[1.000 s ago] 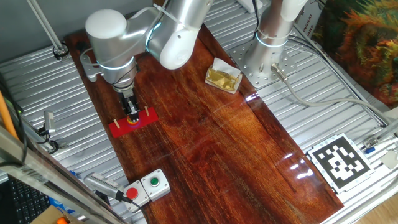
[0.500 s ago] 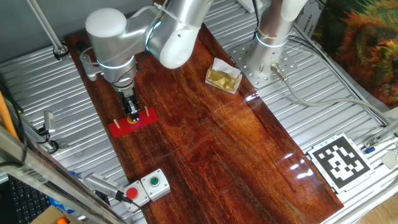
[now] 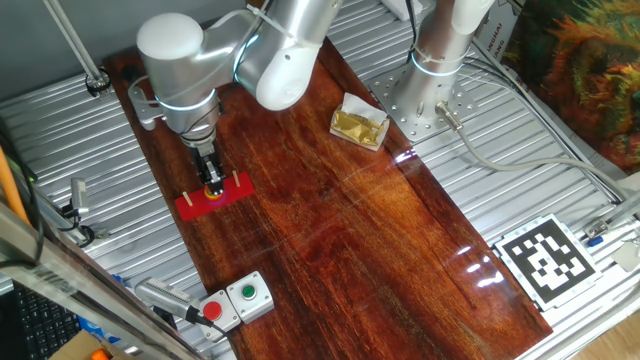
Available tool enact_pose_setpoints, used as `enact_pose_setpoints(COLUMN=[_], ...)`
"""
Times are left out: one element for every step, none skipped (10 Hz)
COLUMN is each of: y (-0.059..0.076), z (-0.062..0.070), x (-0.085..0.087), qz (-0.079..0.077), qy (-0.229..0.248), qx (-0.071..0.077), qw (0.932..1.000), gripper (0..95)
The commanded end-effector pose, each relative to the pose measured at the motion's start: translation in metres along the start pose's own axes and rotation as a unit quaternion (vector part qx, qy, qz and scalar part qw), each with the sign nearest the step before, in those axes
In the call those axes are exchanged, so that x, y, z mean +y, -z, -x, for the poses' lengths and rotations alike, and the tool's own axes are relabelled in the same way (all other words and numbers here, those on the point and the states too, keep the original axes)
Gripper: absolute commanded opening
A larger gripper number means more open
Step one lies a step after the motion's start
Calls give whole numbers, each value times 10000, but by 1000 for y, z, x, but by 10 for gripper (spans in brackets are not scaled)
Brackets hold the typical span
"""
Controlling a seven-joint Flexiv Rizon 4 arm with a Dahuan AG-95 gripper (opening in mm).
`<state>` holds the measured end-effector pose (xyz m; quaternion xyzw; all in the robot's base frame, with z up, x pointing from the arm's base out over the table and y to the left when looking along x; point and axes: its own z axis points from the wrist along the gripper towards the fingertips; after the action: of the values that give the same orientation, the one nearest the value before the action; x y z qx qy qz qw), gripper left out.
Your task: Take out one Hanoi block and throw it aside
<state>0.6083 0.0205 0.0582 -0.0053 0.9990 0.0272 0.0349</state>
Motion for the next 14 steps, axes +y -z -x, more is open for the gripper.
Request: enact_pose_setpoints(y=[0,0,0,0,1,2,3,5,11,13,13,14,16,19], z=[0,0,0,0,1,1,2,3,5,5,6,6,6,7], x=[0,0,0,0,0,0,0,-1,-1,-1,-1,-1,-1,-1], qz=[-11,-17,-22,-36,-35,-30,-32,-39,-36,-36,-33,-31,-35,-35], qy=[8,14,17,16,12,16,21,43,56,64,66,75,83,77], qx=[-9,-18,-18,-6,19,30,46,68,108,128,131,130,158,207], qw=[10000,10000,10000,10000,10000,10000,10000,10000,9999,9999,9999,9999,9998,9998], gripper=[190,190,190,190,190,190,190,190,190,190,190,190,190,190])
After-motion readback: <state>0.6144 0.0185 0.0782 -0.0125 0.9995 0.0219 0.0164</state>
